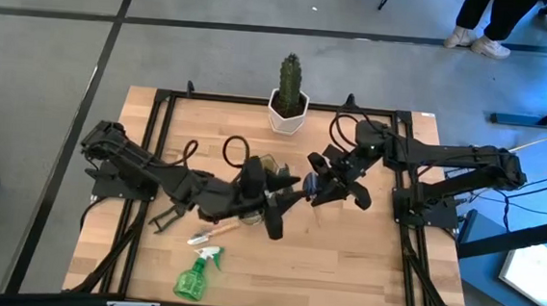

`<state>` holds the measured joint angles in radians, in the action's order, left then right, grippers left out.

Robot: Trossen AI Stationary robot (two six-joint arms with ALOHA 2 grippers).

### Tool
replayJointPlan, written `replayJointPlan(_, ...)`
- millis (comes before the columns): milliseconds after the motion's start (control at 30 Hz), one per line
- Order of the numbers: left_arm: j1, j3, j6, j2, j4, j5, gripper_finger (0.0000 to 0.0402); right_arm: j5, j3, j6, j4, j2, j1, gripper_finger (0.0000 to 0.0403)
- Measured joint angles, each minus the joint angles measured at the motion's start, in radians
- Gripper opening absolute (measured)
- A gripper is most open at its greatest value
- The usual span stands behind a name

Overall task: Pick & Place Garden tools in Gardening bag
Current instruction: Put the right brown trowel into the green gardening bag

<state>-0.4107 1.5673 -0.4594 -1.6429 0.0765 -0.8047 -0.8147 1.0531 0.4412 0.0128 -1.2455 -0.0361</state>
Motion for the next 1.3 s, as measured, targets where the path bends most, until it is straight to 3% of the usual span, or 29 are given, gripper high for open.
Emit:
replayJointPlan(167,0.009,0.000,-0.018,-0.002,-0.051,-0.038,0.0169,0.007,0.000,0.006,0.014,0.001,0.003,0.0067)
replayJointPlan(600,0.104,-0.001,-0.091,-0.067,-0.007,0.153,0.0164,0.007,0.000,0.015,0.032,-0.022,0.005,0.0067)
replayJointPlan(1067,0.093,-0.001,-0.069,-0.057,0.018,0.187,0.0014,0.003,0.000,0.007,0.029,-0.023,0.004,0.0067)
replayJointPlan(1300,0.070,-0.001,-0.074,-0.057,0.017,0.100,0.0005,0.054,0.000,-0.010,0.030,-0.022,0.004,0.0089)
